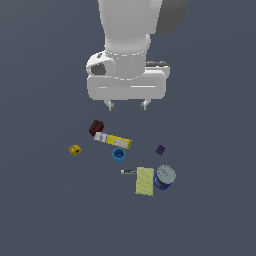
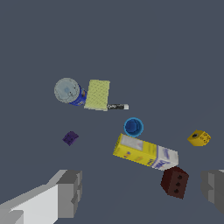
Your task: Pick up a designated object from a clutter of objects.
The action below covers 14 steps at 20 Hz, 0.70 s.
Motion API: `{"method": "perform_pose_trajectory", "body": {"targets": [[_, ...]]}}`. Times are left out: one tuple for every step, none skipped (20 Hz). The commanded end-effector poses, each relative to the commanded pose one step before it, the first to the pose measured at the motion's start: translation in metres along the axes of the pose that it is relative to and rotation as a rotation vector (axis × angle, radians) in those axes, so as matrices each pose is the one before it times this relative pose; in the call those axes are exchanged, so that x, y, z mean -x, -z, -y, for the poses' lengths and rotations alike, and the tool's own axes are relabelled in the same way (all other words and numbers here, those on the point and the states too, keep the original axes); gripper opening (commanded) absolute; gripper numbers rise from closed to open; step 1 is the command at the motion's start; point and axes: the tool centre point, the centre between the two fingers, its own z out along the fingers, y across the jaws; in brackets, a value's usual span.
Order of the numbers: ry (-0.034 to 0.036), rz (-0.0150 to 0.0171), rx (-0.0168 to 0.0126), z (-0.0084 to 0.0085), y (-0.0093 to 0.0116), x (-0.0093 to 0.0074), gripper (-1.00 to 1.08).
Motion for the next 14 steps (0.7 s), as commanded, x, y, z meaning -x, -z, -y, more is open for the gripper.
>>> {"method": "perform_pose_trajectory", "body": {"targets": [[-0.00007, -0.00171, -0.00222, 0.00050, 0.00131, 0.00008, 1.00], [0.00046, 0.00069, 0.00086, -0.00023, -0.00070, -0.00015, 1.00], [0.00188, 0.00036, 0.00040, -0.00025, -0.00088, -0.00018, 1.00], [0.00313, 0.00034, 0.00033, -0.00020, -0.00121, -0.00030, 1.00], [0.00418, 0.00031, 0.00026, -0.00032, -0.00155, -0.00040, 1.00], [0.00529, 0.00032, 0.00023, -0.00042, -0.00193, -0.00051, 1.00], [0.00650, 0.00035, 0.00023, -0.00047, -0.00233, -0.00061, 1.00], [0.00764, 0.00042, 0.00027, -0.00054, -0.00274, -0.00070, 1.00], [0.00871, 0.00055, 0.00037, -0.00067, -0.00317, -0.00077, 1.00], [0.00997, 0.00070, 0.00049, -0.00077, -0.00367, -0.00084, 1.00], [0.01120, 0.00082, 0.00058, -0.00088, -0.00415, -0.00090, 1.00], [0.01238, 0.00090, 0.00059, -0.00098, -0.00458, -0.00095, 1.00], [0.01359, 0.00096, 0.00059, -0.00107, -0.00501, -0.00098, 1.00], [0.01482, 0.00104, 0.00060, -0.00117, -0.00546, -0.00100, 1.00]]}}
